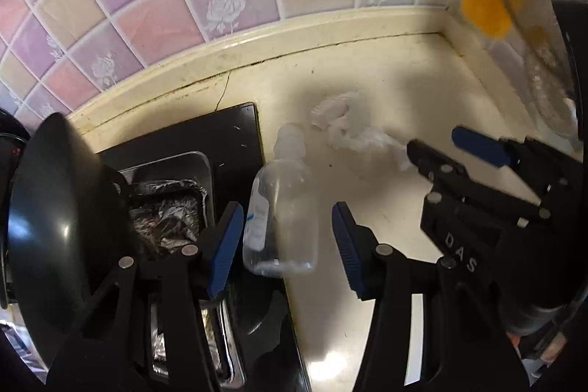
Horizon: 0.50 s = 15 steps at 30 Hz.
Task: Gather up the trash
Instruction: 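Grasp the clear plastic bottle with the left gripper while the right gripper grasps the crumpled plastic wrap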
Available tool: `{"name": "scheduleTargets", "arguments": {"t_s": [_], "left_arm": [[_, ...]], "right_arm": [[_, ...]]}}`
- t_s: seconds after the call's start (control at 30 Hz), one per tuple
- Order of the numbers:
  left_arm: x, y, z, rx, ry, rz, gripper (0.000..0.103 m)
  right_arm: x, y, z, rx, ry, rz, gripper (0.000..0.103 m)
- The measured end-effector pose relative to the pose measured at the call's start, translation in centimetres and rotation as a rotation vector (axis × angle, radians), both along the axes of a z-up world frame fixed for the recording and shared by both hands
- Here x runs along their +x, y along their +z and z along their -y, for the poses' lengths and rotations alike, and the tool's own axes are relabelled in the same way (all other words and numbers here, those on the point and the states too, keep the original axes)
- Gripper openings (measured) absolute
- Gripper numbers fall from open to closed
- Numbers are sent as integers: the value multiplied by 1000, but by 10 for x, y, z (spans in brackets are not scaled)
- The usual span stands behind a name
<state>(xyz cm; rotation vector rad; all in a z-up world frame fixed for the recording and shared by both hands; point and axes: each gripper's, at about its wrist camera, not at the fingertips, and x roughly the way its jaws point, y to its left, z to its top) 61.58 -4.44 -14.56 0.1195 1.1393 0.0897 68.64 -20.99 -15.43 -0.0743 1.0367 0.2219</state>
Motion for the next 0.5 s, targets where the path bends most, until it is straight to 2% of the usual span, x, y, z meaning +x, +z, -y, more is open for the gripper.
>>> {"name": "scheduleTargets", "arguments": {"t_s": [0.2, 0.33, 0.5], "left_arm": [[16, -32, 2, 23, 7, -62, 48], [19, -39, 2, 27, 2, -41, 49], [21, -40, -7, -26, 28, -32, 48]], "right_arm": [[30, -9, -14, 24, 24, 12, 45], [44, -13, -30, 22, 46, 5, 45], [66, -31, -46, 8, 69, -59, 46]]}}
